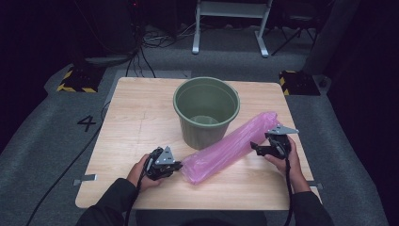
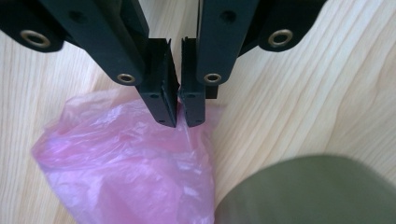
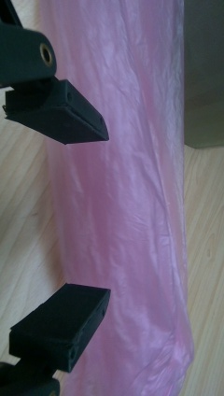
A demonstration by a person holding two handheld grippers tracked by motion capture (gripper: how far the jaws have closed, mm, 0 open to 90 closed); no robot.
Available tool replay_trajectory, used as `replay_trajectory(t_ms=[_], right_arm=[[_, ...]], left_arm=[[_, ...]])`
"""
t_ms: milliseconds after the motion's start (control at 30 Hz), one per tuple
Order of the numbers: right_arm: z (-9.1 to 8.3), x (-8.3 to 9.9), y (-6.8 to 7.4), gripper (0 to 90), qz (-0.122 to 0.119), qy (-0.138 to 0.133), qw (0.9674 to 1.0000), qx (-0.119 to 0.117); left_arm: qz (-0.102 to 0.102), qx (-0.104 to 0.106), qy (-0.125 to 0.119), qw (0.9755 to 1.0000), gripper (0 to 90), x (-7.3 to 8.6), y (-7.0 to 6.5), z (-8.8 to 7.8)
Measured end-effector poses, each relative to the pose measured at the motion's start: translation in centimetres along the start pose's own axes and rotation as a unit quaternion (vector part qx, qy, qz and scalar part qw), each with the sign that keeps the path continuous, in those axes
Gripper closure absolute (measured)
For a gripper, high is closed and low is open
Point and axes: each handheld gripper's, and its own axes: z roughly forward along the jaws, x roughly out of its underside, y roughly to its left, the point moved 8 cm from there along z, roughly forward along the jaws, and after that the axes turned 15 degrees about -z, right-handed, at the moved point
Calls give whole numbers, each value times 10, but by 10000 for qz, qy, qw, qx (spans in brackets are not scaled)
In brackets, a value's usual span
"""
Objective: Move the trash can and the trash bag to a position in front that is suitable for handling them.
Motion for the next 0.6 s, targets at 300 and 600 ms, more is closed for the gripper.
replay_trajectory(t_ms=[300,600], right_arm=[[16,-23,1,194,294,-168,9994,63],[48,-9,-6,195,299,310,9985,336]], left_arm=[[-136,-11,57,9999,827,7,8,1],[-114,56,87,9999,822,6,5,9]])
